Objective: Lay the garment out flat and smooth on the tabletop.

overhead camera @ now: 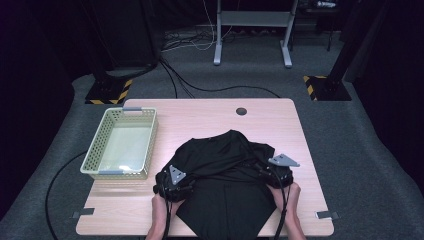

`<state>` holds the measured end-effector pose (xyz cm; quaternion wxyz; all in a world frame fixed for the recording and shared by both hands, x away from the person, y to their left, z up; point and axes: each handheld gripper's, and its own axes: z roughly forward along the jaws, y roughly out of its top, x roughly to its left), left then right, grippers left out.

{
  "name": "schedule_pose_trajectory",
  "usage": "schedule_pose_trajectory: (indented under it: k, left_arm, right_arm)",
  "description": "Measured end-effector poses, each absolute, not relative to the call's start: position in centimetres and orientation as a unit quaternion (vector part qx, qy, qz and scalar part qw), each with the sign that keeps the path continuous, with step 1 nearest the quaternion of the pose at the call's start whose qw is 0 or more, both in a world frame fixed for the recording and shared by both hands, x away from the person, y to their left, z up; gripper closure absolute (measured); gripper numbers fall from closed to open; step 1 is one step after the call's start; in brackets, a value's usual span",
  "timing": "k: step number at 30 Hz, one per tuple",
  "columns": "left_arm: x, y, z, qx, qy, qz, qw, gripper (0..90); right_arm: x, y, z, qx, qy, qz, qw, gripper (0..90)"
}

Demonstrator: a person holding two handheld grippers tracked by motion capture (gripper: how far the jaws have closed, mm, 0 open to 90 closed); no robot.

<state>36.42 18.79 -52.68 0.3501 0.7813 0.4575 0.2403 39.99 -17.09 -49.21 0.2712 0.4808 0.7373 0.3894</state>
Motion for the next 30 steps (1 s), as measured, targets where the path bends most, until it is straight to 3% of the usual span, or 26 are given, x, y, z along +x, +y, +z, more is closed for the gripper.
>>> schedule_pose_trajectory:
  k: [5, 6, 7, 9, 11, 12, 26, 28, 29, 30]
  left_arm:
    - [36.4, 18.8, -52.7, 0.782, 0.457, 0.240, 0.350, 35.3]
    - [36.4, 18.8, -52.7, 0.782, 0.457, 0.240, 0.350, 35.3]
    - [36.4, 18.8, -52.7, 0.781, 0.457, 0.240, 0.350, 35.3]
    - [36.4, 18.8, -52.7, 0.782, 0.457, 0.240, 0.350, 35.3]
    - [36.4, 18.8, -52.7, 0.781, 0.457, 0.240, 0.350, 35.3]
    - [36.4, 18.8, -52.7, 0.782, 0.457, 0.240, 0.350, 35.3]
    - [36.4, 18.8, -52.7, 0.782, 0.457, 0.241, 0.350, 35.4]
    - [36.4, 18.8, -52.7, 0.782, 0.457, 0.241, 0.350, 35.4]
    - [36.4, 18.8, -52.7, 0.782, 0.457, 0.241, 0.350, 35.4]
    - [36.4, 18.8, -52.7, 0.782, 0.457, 0.241, 0.350, 35.4]
  right_arm:
    - [42.6, -17.0, -49.7, 0.462, 0.775, 0.350, 0.251, 50.9]
    - [42.9, -16.9, -50.0, 0.462, 0.780, 0.343, 0.245, 54.2]
    - [43.4, -16.8, -50.4, 0.462, 0.782, 0.339, 0.246, 65.7]
    - [43.8, -17.0, -50.6, 0.464, 0.777, 0.343, 0.251, 78.3]
    - [44.3, -17.0, -50.5, 0.465, 0.770, 0.339, 0.275, 86.9]
    - [44.8, -17.0, -50.4, 0.468, 0.771, 0.339, 0.266, 88.2]
    - [51.2, -18.0, -47.8, 0.503, 0.739, 0.321, 0.314, 89.4]
    - [52.3, -18.3, -48.3, 0.517, 0.738, 0.313, 0.299, 85.1]
    - [52.4, -18.3, -48.4, 0.519, 0.740, 0.311, 0.296, 78.4]
    - [52.4, -18.3, -48.4, 0.519, 0.740, 0.311, 0.296, 78.4]
